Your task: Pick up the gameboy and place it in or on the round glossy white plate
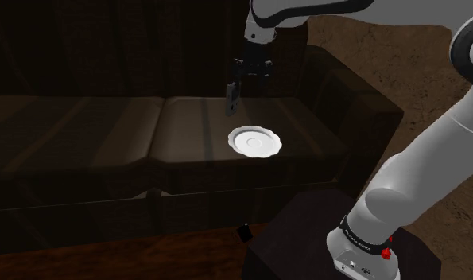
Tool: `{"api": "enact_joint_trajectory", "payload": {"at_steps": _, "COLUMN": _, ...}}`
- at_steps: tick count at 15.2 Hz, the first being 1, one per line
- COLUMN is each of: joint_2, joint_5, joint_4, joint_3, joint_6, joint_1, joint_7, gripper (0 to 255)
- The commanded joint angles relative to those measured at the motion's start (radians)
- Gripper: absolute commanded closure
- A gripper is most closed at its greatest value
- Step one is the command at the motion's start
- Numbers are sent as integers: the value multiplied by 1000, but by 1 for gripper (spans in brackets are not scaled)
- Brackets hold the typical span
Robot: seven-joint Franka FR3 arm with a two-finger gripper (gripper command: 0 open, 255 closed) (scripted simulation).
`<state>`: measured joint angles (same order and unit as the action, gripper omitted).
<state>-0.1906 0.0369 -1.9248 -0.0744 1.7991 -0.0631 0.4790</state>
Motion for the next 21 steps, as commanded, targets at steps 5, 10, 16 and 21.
{"api": "enact_joint_trajectory", "payload": {"at_steps": 5, "joint_2": 249, "joint_5": -60, "joint_4": 242, "joint_3": -4, "joint_6": -7, "joint_1": -15, "joint_7": 147, "gripper": 0}}
{"api": "enact_joint_trajectory", "payload": {"at_steps": 10, "joint_2": 466, "joint_5": -102, "joint_4": 496, "joint_3": 15, "joint_6": -61, "joint_1": -16, "joint_7": 249, "gripper": 0}}
{"api": "enact_joint_trajectory", "payload": {"at_steps": 16, "joint_2": 505, "joint_5": -108, "joint_4": 480, "joint_3": 22, "joint_6": -8, "joint_1": -18, "joint_7": 267, "gripper": 0}}
{"api": "enact_joint_trajectory", "payload": {"at_steps": 21, "joint_2": 507, "joint_5": -109, "joint_4": 447, "joint_3": 23, "joint_6": 26, "joint_1": -19, "joint_7": 267, "gripper": 0}}
